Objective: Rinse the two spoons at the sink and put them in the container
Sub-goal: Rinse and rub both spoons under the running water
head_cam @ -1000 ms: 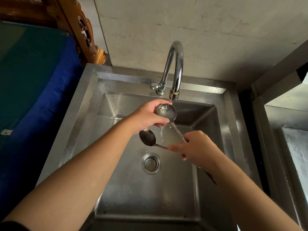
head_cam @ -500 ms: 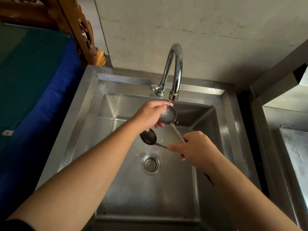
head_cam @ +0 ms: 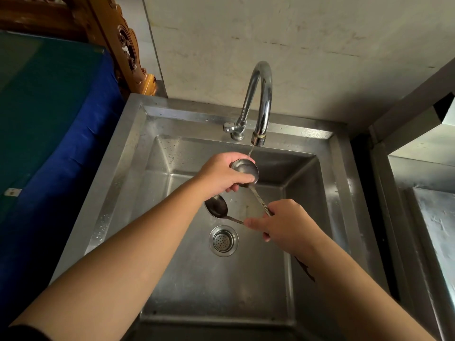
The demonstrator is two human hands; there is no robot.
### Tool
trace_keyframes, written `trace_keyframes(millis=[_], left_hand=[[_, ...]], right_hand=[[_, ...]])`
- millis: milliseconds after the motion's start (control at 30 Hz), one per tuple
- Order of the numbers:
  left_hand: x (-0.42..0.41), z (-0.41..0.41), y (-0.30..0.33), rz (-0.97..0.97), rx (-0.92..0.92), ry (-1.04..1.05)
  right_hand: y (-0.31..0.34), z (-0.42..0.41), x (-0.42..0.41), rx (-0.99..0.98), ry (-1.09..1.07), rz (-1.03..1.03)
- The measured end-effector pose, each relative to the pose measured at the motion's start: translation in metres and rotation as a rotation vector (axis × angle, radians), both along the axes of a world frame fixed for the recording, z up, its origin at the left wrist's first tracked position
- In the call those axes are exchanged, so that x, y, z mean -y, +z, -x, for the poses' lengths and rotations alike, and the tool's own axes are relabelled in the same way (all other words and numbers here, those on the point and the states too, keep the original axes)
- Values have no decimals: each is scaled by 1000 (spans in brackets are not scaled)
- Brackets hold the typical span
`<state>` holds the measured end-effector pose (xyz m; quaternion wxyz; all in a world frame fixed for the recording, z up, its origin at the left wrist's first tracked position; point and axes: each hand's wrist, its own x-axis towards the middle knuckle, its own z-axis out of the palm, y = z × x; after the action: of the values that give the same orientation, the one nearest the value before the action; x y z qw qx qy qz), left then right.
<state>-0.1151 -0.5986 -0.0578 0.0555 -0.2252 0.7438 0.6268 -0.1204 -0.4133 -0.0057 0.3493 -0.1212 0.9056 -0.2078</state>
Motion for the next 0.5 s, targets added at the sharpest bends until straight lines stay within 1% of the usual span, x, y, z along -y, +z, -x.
trace_keyframes(millis=[67,133,167,333,500], left_hand=[[-5,1,2,127,-29,54],[-7,2,4,146,-52,81],[-7,1,5,112,-48,90],[3,-1,10,-182,-53,76],[7,-3,11,-311,-22,103]], right_hand=[[-2,-3,0,-13,-26,15],[-4,-5,-1,-21,-40,36],[-4,-5,-1,-22,-44,47],[-3,-4,-4,-14,-54,90],[0,-7,-1,46,-145,136]])
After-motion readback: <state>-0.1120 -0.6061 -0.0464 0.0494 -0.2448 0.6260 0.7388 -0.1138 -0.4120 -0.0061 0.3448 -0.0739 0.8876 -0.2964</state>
